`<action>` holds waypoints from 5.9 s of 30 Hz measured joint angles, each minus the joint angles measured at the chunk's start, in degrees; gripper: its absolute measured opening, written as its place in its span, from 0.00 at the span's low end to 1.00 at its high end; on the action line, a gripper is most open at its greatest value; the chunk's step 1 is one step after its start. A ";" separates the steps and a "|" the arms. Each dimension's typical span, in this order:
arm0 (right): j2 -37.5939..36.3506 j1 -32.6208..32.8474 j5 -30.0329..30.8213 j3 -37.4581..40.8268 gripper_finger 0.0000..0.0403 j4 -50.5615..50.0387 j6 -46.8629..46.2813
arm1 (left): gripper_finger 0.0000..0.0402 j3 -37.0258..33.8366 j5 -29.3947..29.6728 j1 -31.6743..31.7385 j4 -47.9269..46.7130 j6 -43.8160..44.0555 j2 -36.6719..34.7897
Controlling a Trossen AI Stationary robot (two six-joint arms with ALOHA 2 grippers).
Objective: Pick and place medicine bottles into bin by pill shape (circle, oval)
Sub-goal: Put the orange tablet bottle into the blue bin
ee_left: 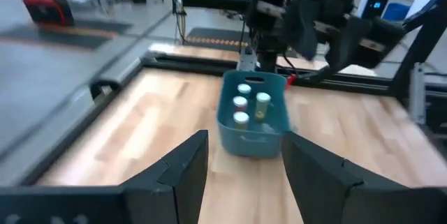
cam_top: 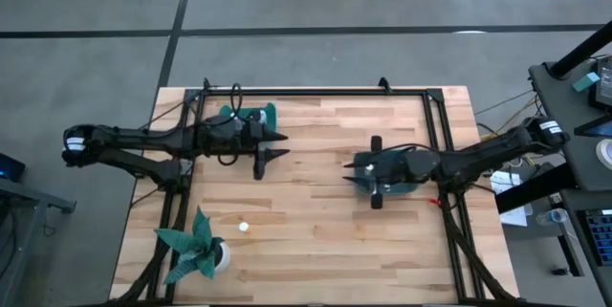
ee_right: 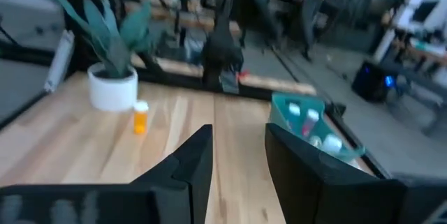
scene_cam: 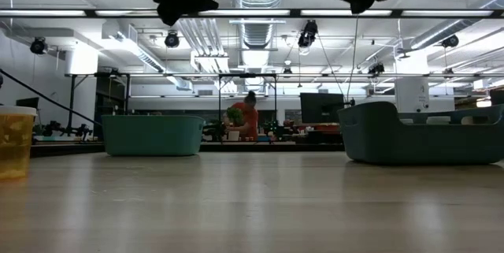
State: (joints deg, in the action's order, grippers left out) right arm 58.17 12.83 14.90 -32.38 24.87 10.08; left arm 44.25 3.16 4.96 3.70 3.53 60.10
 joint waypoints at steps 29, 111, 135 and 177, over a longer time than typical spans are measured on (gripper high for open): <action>-12.98 -4.14 -6.37 8.40 0.31 8.60 9.38 | 0.41 15.85 -0.05 -8.45 -18.73 29.07 18.12; -14.16 -4.12 -6.26 8.55 0.31 3.35 7.31 | 0.25 33.35 -4.37 -26.18 -64.57 46.54 36.50; -7.77 3.73 -6.28 7.93 0.31 -5.60 -13.22 | 0.26 39.20 8.09 -17.52 -38.12 -8.04 36.79; 14.35 6.26 1.81 -14.56 0.49 -26.46 -21.89 | 0.26 35.91 8.11 -17.74 -23.62 -16.05 36.87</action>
State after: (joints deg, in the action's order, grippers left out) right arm 72.51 19.09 16.71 -46.94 -1.59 -11.81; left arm 80.16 11.27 -12.78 -19.92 -12.51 96.97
